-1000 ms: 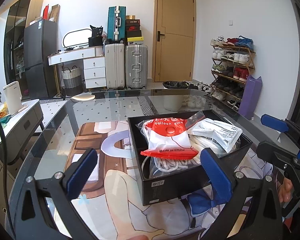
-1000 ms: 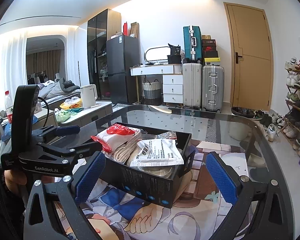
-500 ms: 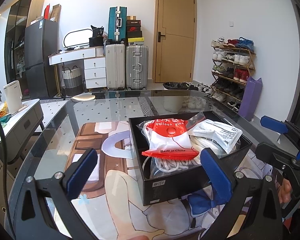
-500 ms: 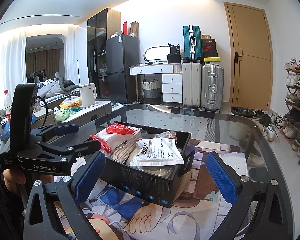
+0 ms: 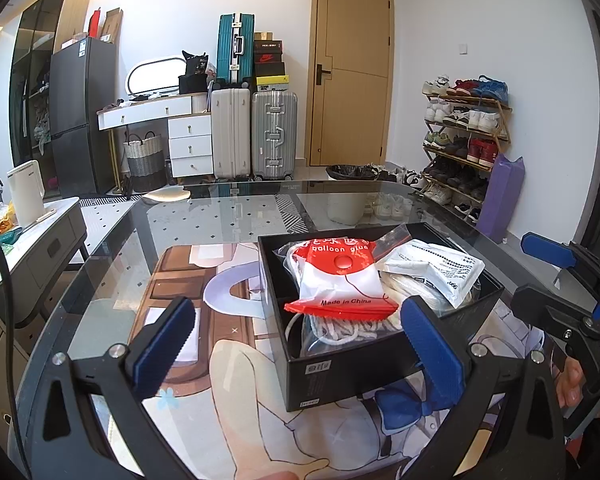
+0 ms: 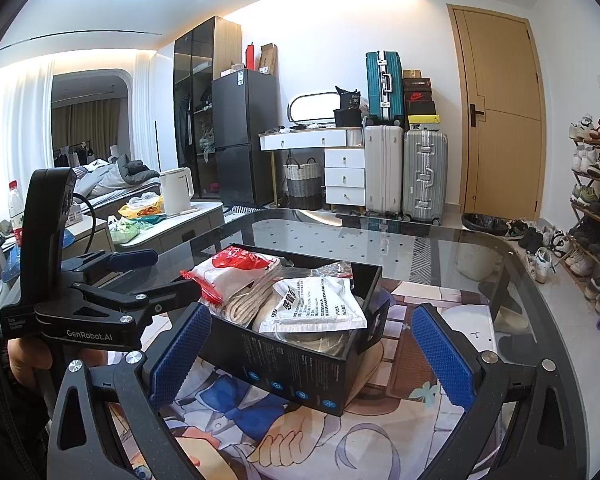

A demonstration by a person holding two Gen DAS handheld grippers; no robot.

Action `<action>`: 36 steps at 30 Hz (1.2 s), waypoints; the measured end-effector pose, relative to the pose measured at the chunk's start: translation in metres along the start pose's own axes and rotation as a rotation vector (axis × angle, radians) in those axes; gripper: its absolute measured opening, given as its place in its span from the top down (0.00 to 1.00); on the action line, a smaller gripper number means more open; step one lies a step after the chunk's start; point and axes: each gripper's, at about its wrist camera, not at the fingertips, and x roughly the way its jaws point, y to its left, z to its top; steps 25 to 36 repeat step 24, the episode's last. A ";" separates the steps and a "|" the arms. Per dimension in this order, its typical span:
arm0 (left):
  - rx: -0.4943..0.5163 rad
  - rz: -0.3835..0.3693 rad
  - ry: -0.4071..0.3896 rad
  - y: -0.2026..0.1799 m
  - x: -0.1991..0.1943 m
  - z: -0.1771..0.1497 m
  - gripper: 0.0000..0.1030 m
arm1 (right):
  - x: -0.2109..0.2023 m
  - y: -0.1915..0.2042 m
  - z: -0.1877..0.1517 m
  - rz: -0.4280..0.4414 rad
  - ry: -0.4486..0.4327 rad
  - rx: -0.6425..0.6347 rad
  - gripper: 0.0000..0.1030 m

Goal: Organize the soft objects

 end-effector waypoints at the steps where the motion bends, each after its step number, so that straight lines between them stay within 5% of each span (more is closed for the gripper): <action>1: 0.000 0.000 0.000 0.001 0.000 0.000 0.00 | 0.000 0.000 0.000 0.001 0.000 -0.001 0.01; 36: 0.000 0.014 0.006 -0.002 0.002 0.000 0.00 | 0.000 0.000 0.000 0.001 -0.001 -0.001 0.01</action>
